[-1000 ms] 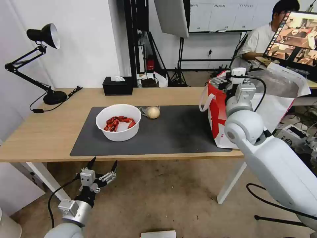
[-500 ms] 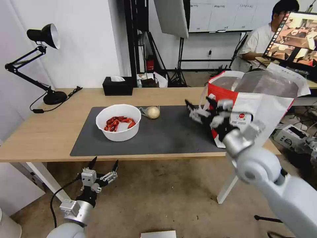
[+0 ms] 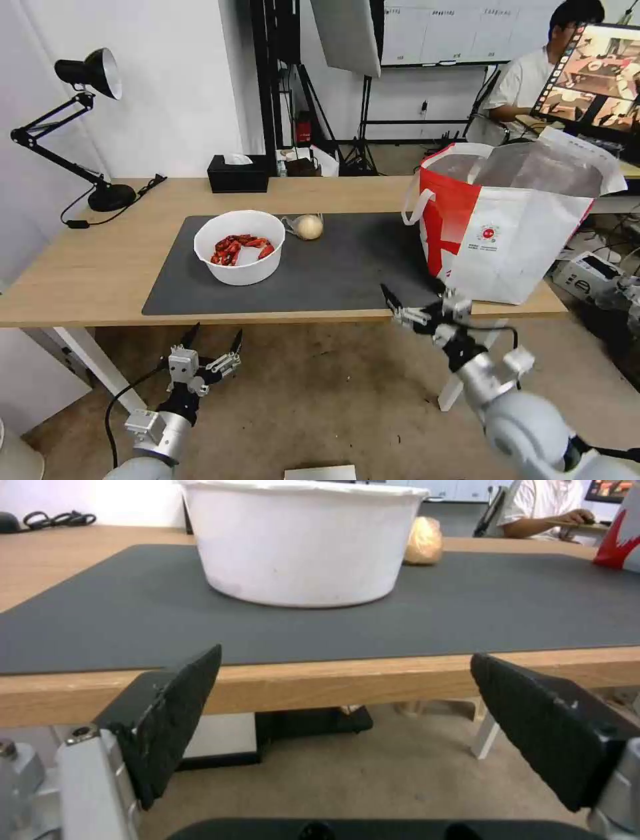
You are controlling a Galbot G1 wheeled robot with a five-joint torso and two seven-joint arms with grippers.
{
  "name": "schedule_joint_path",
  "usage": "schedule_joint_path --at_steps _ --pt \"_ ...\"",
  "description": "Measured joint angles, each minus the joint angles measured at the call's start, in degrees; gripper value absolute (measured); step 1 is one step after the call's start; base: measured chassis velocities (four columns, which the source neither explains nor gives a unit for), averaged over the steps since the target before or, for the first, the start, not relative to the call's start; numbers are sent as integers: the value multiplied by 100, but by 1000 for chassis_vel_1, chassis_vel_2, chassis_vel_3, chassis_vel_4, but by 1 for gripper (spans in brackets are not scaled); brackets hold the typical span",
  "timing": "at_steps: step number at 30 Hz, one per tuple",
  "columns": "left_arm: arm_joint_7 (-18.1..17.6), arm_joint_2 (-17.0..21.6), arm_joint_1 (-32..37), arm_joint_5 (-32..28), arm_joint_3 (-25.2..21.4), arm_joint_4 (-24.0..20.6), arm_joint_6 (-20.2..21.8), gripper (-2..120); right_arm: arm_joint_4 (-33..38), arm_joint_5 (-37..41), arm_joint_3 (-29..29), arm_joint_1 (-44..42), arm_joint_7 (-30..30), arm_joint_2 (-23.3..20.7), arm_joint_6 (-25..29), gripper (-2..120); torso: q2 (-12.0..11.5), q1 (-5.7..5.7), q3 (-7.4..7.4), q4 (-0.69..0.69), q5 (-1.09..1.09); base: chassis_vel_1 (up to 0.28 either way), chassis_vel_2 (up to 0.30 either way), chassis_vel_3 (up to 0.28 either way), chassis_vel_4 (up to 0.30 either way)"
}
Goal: Pick up the trash from the table and place it into the takeout bag.
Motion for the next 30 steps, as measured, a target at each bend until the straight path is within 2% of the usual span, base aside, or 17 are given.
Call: schedule_joint_path --at_steps 16,30 --pt "14 -5 72 49 -32 53 -26 100 -189 -437 -146 -428 27 429 26 100 0 1 0 1 -1 0 0 0 0" --pt "22 11 75 160 -30 122 -142 100 -250 -565 -324 -387 48 469 -16 100 0 0 1 1 -1 0 0 0 0"
